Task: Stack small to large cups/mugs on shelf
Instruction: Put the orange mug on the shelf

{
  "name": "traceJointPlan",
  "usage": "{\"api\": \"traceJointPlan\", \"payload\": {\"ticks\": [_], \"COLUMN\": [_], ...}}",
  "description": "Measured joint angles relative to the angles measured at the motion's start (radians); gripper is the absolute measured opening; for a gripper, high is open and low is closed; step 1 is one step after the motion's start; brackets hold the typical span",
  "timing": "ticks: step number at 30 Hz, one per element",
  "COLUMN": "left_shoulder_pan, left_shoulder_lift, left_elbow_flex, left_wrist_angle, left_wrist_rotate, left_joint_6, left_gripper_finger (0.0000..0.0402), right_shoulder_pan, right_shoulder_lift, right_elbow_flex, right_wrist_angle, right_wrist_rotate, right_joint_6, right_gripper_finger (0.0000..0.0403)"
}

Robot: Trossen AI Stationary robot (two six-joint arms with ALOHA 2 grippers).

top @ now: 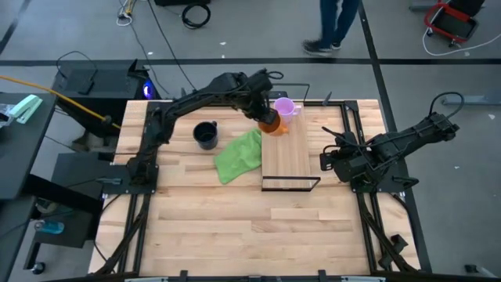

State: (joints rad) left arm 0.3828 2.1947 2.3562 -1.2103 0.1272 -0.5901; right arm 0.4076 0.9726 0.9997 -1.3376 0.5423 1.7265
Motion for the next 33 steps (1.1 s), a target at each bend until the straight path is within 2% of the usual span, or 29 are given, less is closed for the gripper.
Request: {"api": "traceJointPlan", "payload": {"ticks": [3, 8, 19, 33], "left_shoulder_pan": [0.002, 0.005, 0.004, -0.01], "left_shoulder_lift": [0.012, 0.04, 0.073, 0.129], "left_elbow_flex": [-0.018, -0.021, -0.023, -0.022], "left_wrist_angle": [0.034, 0.031, -0.003, -0.075], "left_wrist_rotate": [0.049, 0.054, 0.029, -0.003], "left_joint_6": [-0.025, -0.044, -0.13, -0.157], "left_gripper_finger": [0.0025, 0.0025, 0.0025, 0.0025], "right_shoulder_pan": [0.0, 0.0, 0.0, -0.032], "right_shoulder_lift": [0.0, 0.002, 0.01, 0.01], "right_elbow_flex": [0.0, 0.0, 0.0, 0.0], "right_wrist_angle": [0.0, 0.0, 0.009, 0.009], "right_wrist_rotate": [0.004, 0.004, 0.002, 0.007], "right_joint_6": [0.002, 0.006, 0.007, -0.009], "right_gripper_finger": [0.0016, 0.0016, 0.0016, 0.0016]}}
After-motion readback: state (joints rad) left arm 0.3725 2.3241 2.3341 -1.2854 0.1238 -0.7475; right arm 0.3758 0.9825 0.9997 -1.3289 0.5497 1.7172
